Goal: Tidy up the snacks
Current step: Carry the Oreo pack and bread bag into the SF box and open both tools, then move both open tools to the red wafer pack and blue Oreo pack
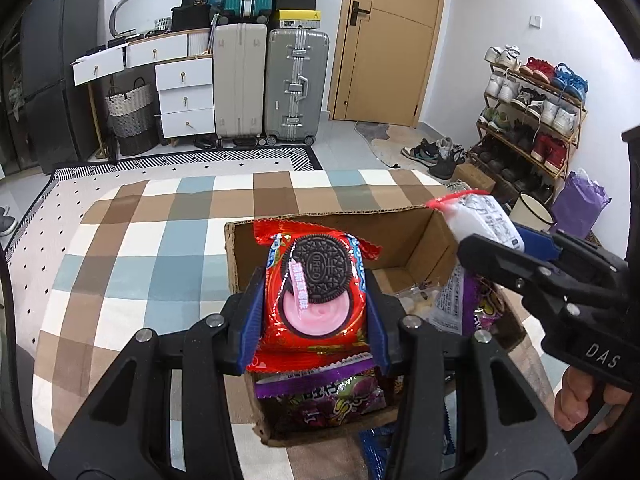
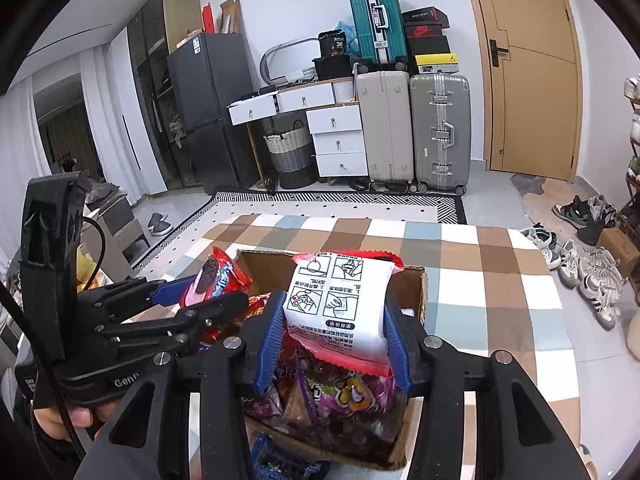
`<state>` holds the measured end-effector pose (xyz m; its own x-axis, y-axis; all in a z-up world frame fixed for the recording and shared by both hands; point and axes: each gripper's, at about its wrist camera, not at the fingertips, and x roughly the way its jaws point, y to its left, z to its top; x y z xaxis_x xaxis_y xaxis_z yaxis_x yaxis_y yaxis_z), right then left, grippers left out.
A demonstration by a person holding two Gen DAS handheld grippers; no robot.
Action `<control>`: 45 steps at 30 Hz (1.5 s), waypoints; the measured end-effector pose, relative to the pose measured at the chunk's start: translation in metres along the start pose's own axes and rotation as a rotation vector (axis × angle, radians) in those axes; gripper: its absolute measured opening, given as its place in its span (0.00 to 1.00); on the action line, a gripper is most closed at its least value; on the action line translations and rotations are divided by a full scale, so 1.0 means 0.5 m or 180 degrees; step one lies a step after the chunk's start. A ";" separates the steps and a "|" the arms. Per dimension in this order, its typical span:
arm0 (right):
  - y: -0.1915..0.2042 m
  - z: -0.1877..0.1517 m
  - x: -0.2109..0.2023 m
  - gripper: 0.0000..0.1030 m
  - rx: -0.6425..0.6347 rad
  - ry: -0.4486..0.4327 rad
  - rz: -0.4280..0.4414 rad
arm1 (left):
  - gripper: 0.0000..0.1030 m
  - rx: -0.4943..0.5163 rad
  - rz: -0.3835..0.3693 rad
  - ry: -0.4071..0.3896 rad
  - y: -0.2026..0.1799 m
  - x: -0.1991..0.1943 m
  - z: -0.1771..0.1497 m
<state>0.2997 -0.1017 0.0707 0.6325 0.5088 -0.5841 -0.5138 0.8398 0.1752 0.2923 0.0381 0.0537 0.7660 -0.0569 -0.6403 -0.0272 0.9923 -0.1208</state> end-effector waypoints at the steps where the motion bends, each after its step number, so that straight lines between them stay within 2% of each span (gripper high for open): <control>1: -0.001 0.002 0.006 0.45 0.0001 0.0014 0.0007 | 0.40 -0.0004 0.0001 0.0015 0.001 0.007 0.000; 9: -0.017 0.003 0.050 0.45 0.0019 0.0051 -0.0019 | 0.40 -0.0072 -0.0003 0.0128 0.017 0.059 -0.009; 20: -0.045 -0.015 0.095 0.45 0.0130 0.0182 -0.0088 | 0.40 -0.0072 -0.0051 0.0105 0.020 0.079 -0.007; 25: -0.040 -0.023 0.083 0.56 0.0113 0.0119 -0.0002 | 0.41 -0.0027 -0.0082 0.0044 0.011 0.064 -0.007; 28: -0.032 -0.020 0.062 0.68 0.0067 0.0037 -0.0023 | 0.51 -0.0034 -0.0091 -0.0025 0.010 0.044 -0.007; 29: -0.032 -0.019 0.052 0.69 0.0063 0.0000 -0.0041 | 0.59 -0.0034 -0.0061 -0.0046 0.010 0.036 -0.007; 32: -0.035 -0.022 0.021 0.85 0.0056 -0.0085 -0.0101 | 0.82 -0.0036 -0.0041 -0.0096 0.013 0.007 -0.009; 34: -0.041 -0.026 -0.001 0.94 0.0089 -0.0134 -0.0133 | 0.86 -0.0060 -0.0078 -0.0124 0.017 -0.011 -0.012; 36: -0.046 -0.031 -0.020 0.97 0.0139 -0.0154 -0.0185 | 1.00 -0.0073 -0.0016 -0.0130 0.020 -0.026 -0.017; 45: -0.033 -0.058 -0.077 1.00 0.0152 -0.0162 -0.0242 | 0.99 -0.0082 0.0057 -0.0202 0.018 -0.102 -0.044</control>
<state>0.2669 -0.1406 0.0672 0.6978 0.4511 -0.5564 -0.4357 0.8839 0.1702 0.2390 0.0476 0.0684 0.8044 -0.0313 -0.5932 -0.0572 0.9899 -0.1297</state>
